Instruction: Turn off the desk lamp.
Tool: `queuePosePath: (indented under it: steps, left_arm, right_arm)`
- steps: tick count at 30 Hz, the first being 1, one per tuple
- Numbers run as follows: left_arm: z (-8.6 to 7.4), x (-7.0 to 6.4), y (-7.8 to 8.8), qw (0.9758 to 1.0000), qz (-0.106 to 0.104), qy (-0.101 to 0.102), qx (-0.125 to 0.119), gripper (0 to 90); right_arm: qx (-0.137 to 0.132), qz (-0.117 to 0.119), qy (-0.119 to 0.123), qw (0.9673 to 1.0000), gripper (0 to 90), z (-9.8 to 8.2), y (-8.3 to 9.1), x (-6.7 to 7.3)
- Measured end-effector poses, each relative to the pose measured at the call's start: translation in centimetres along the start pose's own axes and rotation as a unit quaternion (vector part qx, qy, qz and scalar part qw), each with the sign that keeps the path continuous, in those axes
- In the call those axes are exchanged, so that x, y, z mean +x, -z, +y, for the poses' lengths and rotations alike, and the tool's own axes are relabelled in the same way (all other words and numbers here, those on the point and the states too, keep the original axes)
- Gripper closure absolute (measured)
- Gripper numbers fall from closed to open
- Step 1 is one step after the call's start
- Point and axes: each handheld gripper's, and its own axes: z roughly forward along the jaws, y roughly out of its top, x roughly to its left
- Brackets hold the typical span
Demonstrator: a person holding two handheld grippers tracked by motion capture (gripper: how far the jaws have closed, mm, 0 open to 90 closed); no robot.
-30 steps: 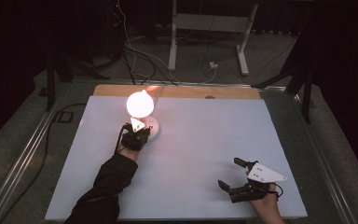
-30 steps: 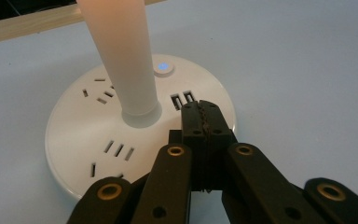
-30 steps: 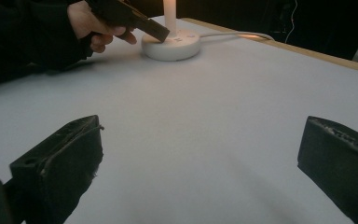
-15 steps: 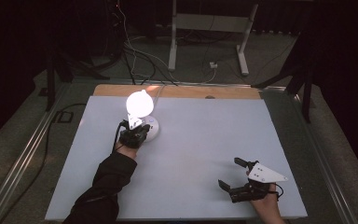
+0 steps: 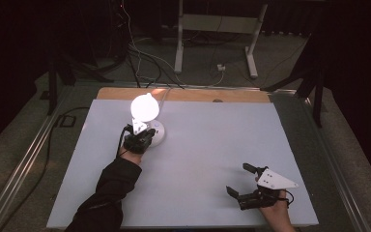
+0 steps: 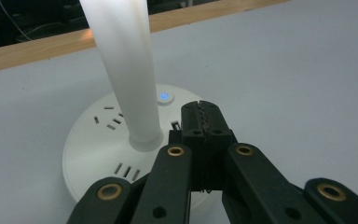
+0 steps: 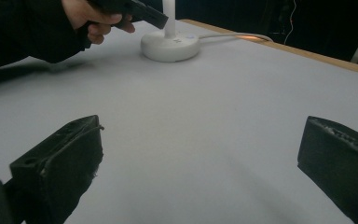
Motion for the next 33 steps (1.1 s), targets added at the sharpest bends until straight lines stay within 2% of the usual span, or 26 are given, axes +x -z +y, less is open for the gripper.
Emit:
queuePosePath:
  steps: [18,33]
  left_arm:
    - [-1.0,-0.1,-1.0,0.9996,0.006,-0.008,0.025,90.0]
    - [-1.2,-0.4,-1.2,0.9995,0.008,-0.016,0.025,90.0]
  right_arm:
    - [0.0,0.001,0.001,1.0,0.0,0.0,0.0,0.0]
    - [0.001,0.002,-0.002,1.0,0.0,0.0,0.0,0.0]
